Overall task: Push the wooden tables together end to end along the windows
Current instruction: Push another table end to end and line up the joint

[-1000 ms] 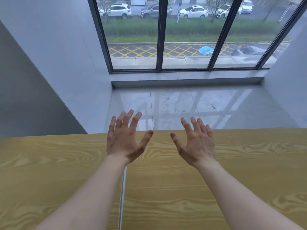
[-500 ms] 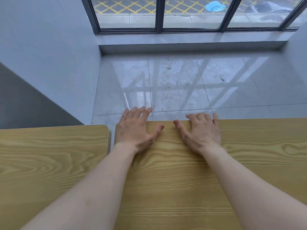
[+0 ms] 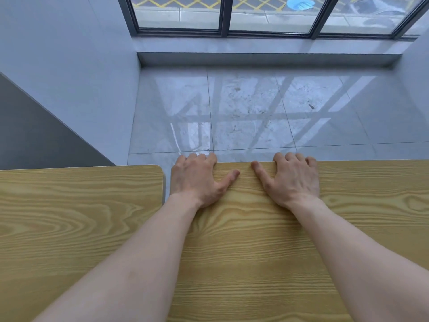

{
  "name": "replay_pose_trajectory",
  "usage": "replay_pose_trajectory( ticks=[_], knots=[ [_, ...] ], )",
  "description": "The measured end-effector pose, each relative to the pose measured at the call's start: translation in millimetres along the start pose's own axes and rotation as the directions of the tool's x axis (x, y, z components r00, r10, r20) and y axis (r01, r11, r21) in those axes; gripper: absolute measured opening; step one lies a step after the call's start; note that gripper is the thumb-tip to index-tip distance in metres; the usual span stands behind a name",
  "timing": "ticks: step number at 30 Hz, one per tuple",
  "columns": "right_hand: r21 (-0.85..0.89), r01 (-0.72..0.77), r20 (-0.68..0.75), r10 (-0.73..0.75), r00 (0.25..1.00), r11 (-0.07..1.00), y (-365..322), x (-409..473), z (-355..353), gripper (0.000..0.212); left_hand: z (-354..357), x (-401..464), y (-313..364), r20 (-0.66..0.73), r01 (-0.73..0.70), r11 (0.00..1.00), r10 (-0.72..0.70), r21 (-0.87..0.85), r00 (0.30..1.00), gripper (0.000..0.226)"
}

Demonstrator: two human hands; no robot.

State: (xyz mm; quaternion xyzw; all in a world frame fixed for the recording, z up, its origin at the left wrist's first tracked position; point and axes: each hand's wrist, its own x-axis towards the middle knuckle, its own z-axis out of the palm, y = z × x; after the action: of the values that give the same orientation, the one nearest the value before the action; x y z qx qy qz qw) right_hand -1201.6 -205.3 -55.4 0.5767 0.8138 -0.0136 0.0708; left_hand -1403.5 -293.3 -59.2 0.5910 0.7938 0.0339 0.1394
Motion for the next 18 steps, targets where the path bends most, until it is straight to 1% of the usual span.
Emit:
replay_pose_trajectory(
  ticks=[4, 10, 18],
  knots=[
    [-0.026, 0.021, 0.027, -0.02, 0.999, 0.999, -15.0, -4.8, -1.1, 0.092, 0.6, -9.7, -12.3, 0.019, 0.011, 1.0, -0.011, -0.003, 1.0, 0.075],
    [-0.014, 0.011, 0.007, -0.011, 1.0, 1.0, -15.1, -5.1, 2.8, 0.091, 1.1, -8.0, -12.3, 0.006, 0.02, 1.0, -0.02, 0.017, 1.0, 0.072],
    [-0.006, -0.001, -0.03, 0.001, 1.0, 1.0, -15.8, -5.5, 10.4, 0.09, 2.6, -9.2, -11.7, -0.016, 0.047, 0.999, -0.047, -0.004, 0.999, 0.072]
  ],
)
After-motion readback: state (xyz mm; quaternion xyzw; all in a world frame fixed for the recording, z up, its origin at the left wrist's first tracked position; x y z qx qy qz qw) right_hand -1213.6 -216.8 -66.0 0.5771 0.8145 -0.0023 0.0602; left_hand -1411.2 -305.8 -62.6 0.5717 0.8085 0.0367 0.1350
